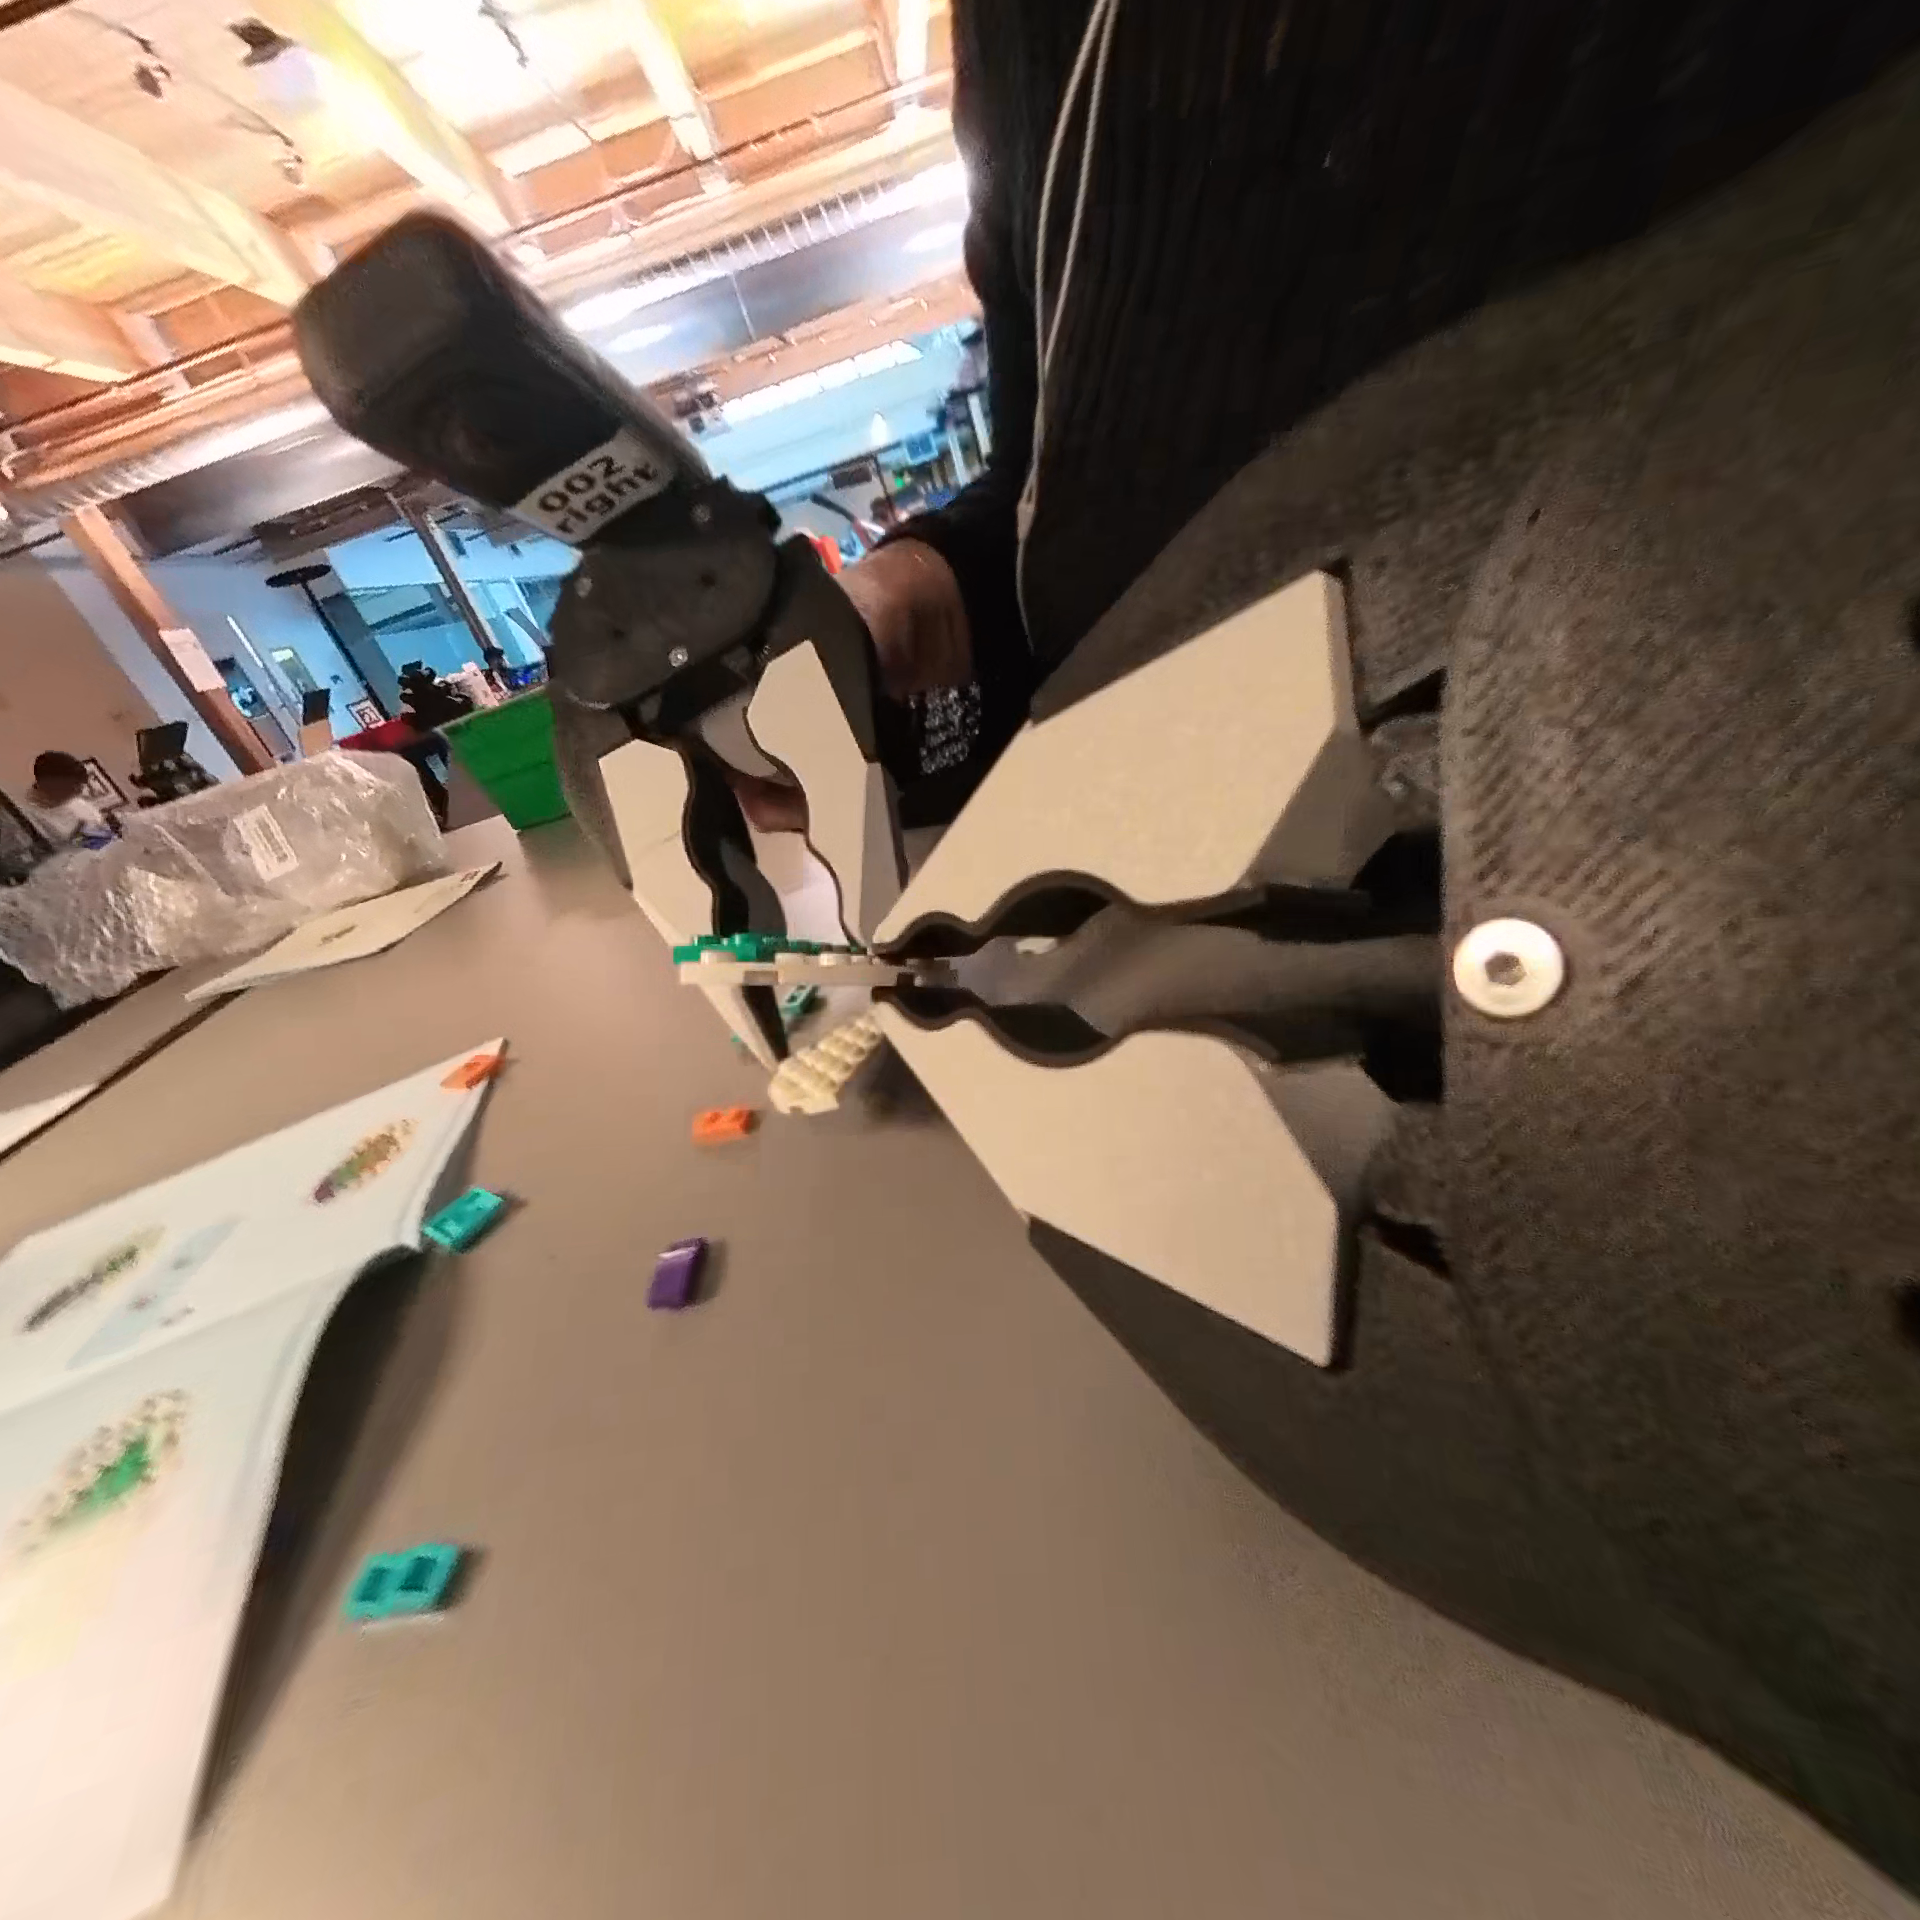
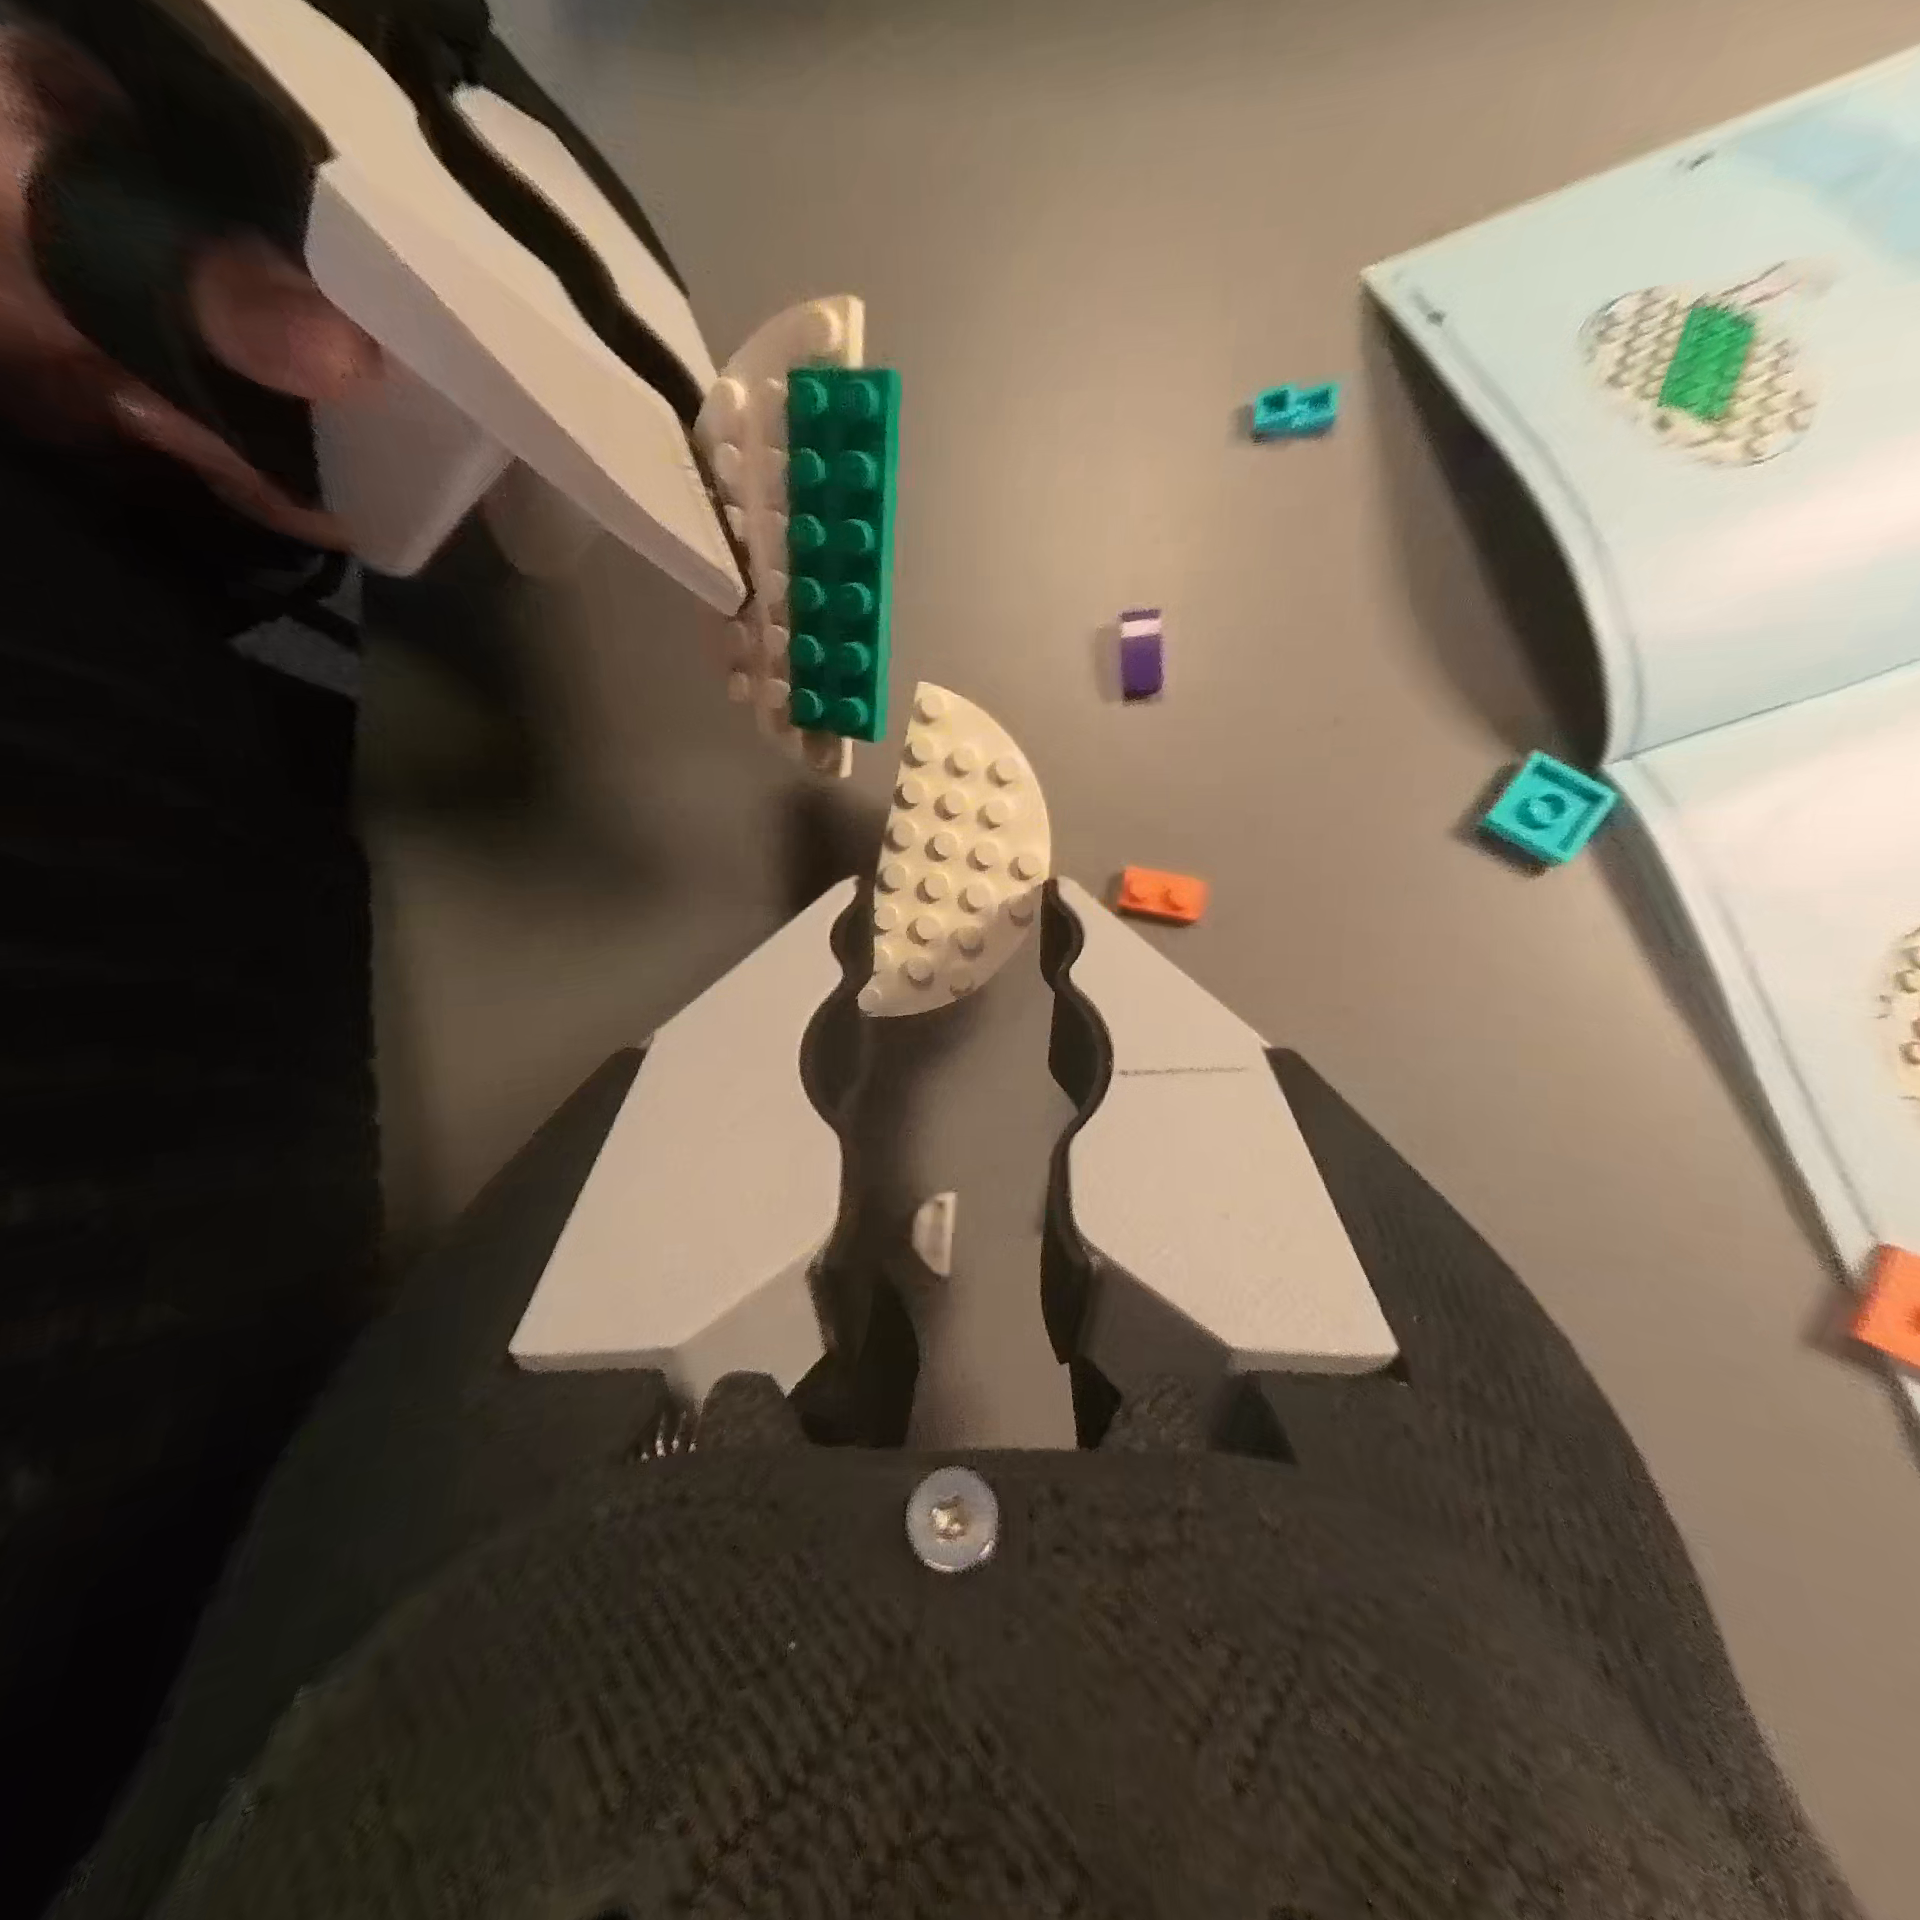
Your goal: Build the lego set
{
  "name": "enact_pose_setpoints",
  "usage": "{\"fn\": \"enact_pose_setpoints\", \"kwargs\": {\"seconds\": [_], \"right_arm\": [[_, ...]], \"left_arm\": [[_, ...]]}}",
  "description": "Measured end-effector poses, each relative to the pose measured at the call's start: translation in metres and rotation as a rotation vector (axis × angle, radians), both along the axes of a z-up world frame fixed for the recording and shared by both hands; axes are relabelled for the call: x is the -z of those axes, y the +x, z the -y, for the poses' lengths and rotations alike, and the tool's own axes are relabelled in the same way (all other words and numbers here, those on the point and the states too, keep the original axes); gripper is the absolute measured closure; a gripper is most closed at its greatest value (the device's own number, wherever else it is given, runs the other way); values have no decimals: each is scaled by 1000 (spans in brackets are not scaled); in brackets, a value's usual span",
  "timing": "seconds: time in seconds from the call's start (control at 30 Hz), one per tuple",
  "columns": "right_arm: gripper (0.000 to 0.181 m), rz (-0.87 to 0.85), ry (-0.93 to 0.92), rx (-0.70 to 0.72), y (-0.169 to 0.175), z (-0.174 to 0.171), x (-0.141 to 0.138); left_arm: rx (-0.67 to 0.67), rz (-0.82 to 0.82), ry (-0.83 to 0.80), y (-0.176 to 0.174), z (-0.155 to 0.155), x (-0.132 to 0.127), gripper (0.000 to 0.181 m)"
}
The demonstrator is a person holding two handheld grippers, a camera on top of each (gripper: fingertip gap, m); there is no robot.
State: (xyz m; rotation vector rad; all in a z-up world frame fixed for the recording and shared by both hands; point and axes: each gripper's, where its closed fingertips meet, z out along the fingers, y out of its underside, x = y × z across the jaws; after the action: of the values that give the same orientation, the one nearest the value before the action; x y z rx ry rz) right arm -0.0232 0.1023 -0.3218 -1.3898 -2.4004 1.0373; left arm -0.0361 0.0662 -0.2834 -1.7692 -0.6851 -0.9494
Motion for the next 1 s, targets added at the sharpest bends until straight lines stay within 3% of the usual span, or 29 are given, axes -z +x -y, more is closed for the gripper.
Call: {"fn": "enact_pose_setpoints", "kwargs": {"seconds": [0.2, 0.37, 0.53, 0.67, 0.77, 0.87, 1.0], "right_arm": [[149, 1, 30, -6, -2, 12, 11], [125, -22, -1, -43, 3, 11, 1], [125, -28, 20, -166, 12, 4, 1], [127, 18, -87, -234, 12, 4, -5], [120, -50, -28, -430, 9, 1, -10], [93, -191, 101, -723, 6, 0, -9], [87, -158, 130, -992, 7, 10, -1]], "left_arm": [[-21, 140, -4, 4, 10, 5, 178], [-18, 189, -18, 6, 14, 7, 178], [-7, 211, -36, 11, 19, 10, 178], [-3, 232, -36, 17, 21, 11, 177], [2, 255, -28, 21, 24, 10, 177], [43, 278, -39, 29, 29, 11, 177], [80, 308, -55, 39, 39, 12, 177]]}}
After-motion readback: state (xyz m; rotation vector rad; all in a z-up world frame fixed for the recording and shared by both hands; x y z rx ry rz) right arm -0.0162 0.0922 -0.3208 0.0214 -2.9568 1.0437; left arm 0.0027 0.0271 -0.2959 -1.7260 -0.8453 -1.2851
